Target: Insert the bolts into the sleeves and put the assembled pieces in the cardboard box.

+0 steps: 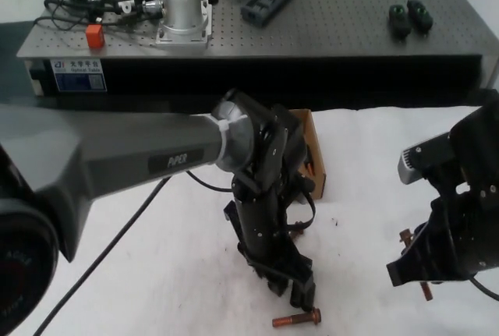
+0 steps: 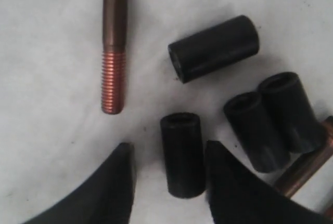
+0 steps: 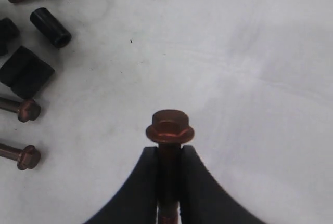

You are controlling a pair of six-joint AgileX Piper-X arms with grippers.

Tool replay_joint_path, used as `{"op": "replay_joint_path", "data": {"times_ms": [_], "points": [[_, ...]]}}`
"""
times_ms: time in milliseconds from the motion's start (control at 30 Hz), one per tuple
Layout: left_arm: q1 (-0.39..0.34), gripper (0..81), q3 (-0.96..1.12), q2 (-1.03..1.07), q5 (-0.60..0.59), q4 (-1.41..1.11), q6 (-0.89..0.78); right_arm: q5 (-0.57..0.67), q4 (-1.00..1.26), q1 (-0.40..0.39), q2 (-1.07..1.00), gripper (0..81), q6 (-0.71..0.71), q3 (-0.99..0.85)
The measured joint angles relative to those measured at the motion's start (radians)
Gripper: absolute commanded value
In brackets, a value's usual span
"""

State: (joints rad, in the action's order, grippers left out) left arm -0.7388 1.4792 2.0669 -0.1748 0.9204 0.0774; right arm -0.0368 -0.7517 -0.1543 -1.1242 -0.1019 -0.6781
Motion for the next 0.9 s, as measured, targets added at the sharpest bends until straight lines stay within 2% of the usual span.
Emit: {"op": "replay_joint_path", "data": {"times_ms": [133,233,400,533,600,633,733,833,900], "points": [[0.003,11.3,0.002,0.003,-0.009,-0.001,0.002,0.000,0.000,-0.001,0.005,1.3,0.000,0.000],[0.003,0.4,0.002,0.003,-0.020,-0.001,0.040,0.000,0.000,-0.001,0.005,1.3,0.000,0.000],[0.003,0.6,0.002,-0.008,-0.043,0.004,0.053,0.029,0.000,-0.001,0.005,1.3,0.000,0.000],[0.009,0.6,-0.066,-0.119,-0.062,-0.048,0.047,0.169,0.039,0.001,0.016,1.3,0.034,0.000],[0.036,0.6,-0.200,-0.288,-0.110,-0.206,0.003,0.245,0.098,0.001,0.039,1.3,0.073,0.000],[0.053,0.6,-0.319,-0.417,-0.159,-0.383,-0.042,0.275,0.140,0.001,0.056,1.3,0.093,0.000],[0.066,0.6,-0.530,-0.610,-0.242,-0.646,-0.111,0.381,0.299,0.001,0.117,1.3,0.192,0.000],[0.065,0.6,-0.700,-0.732,-0.328,-0.894,-0.169,0.505,0.508,-0.003,0.161,1.3,0.346,0.000],[0.063,0.6,-0.746,-0.762,-0.352,-0.972,-0.188,0.549,0.618,-0.019,0.165,1.3,0.428,0.000]]}}
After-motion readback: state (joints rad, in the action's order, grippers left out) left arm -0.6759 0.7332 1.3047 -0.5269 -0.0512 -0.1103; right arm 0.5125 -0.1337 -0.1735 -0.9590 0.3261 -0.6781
